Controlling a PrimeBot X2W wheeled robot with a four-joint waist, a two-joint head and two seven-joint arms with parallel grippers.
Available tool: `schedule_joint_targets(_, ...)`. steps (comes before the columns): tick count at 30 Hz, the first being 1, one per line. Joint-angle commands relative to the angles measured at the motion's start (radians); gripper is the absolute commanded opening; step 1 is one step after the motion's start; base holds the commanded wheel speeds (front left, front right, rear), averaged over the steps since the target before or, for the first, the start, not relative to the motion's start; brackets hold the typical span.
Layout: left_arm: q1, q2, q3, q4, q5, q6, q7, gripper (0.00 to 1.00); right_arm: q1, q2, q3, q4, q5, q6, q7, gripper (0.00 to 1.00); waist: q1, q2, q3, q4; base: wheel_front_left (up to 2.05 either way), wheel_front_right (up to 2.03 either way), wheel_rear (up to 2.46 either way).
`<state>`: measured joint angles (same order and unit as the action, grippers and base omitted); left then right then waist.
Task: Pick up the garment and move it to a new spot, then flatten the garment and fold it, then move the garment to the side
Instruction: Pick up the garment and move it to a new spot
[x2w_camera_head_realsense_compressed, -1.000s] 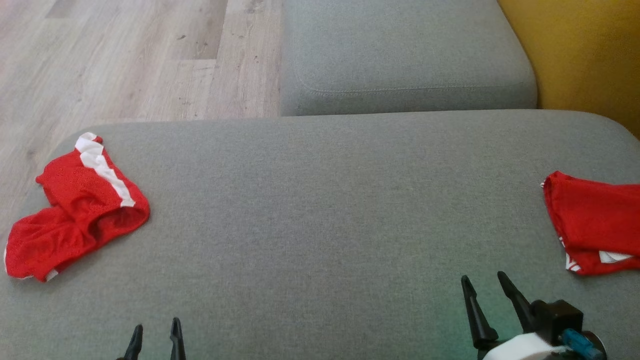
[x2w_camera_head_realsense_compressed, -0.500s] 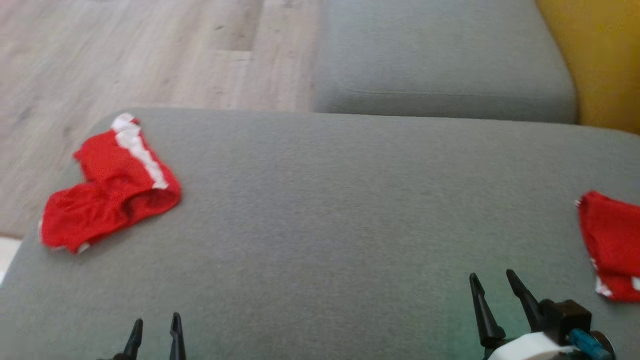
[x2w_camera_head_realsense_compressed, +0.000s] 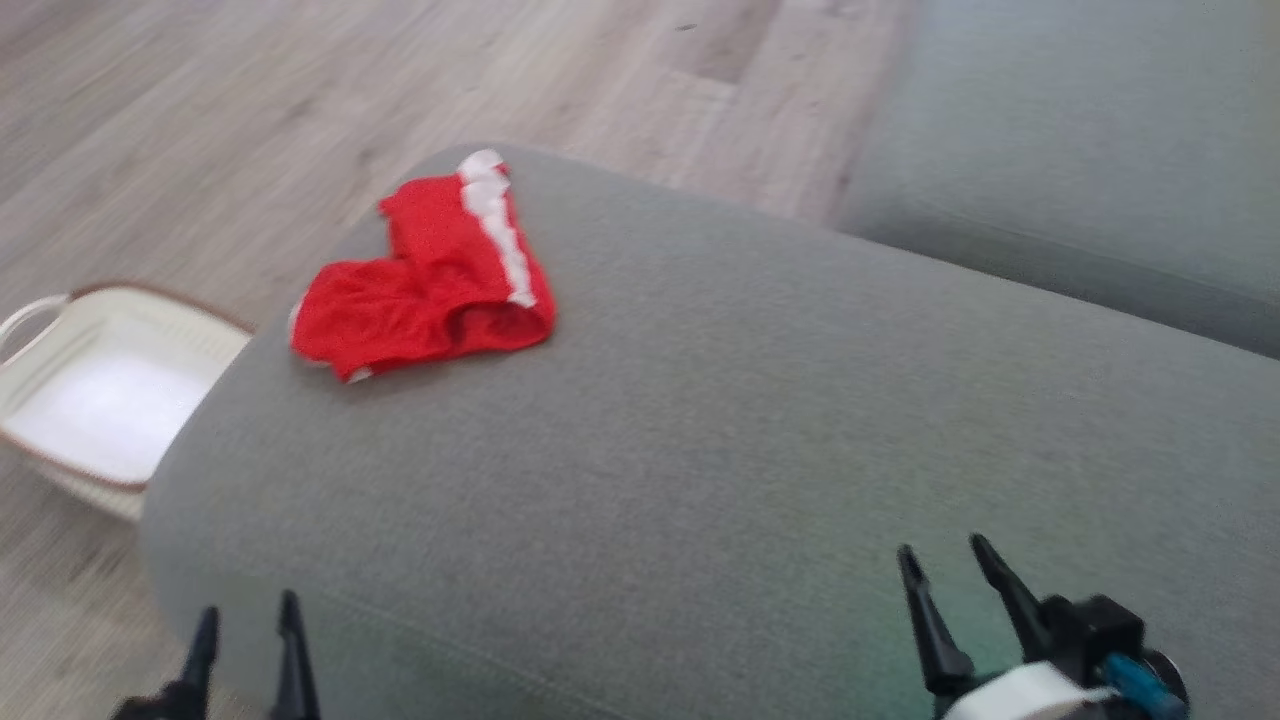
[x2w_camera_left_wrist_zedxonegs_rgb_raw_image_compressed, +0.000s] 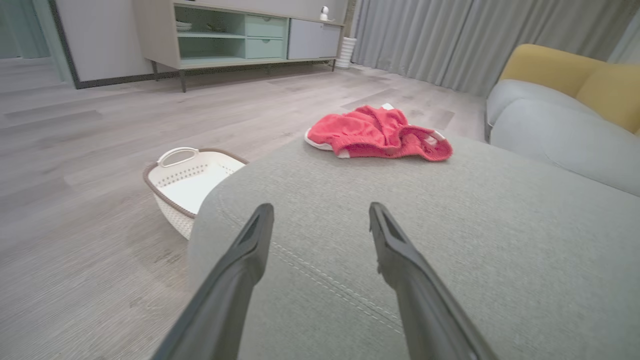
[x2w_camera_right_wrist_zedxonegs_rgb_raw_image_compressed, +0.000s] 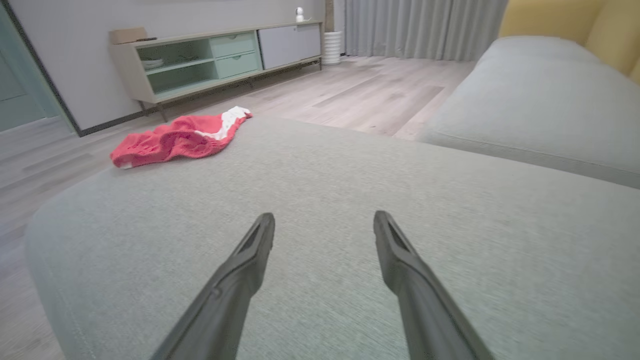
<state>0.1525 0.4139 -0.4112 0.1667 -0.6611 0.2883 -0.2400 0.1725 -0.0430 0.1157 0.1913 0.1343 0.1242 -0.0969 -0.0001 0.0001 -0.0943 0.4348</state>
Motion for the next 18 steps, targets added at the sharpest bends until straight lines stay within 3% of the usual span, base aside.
schedule_joint_targets(1,-0.035,0.023,0.063,-0.045,-0.008,0.011,-0.014,1.00,-0.073,-0.007,0.036,-0.028,-0.006,0.007,-0.007,1.00,0.0001,-0.0001,0.027,0.045,0.00,0.00,0.00)
schedule_joint_targets(11,0.012,0.030,0.144,-0.103,0.003,0.034,-0.020,1.00,-0.134,-0.007,0.078,-0.025,-0.018,0.007,-0.001,1.00,0.0001,-0.0001,0.050,0.063,0.00,0.00,0.00)
schedule_joint_targets(14,-0.004,0.054,0.173,-0.130,-0.001,0.036,-0.016,1.00,-0.135,-0.007,0.063,-0.038,-0.030,0.007,0.000,1.00,0.0001,-0.0001,0.054,0.066,0.00,0.00,0.00)
schedule_joint_targets(18,-0.070,0.129,0.205,-0.184,0.006,0.029,0.034,1.00,-0.122,-0.007,0.030,-0.080,-0.037,0.007,-0.006,1.00,0.0001,-0.0001,0.060,0.071,0.00,0.00,0.00)
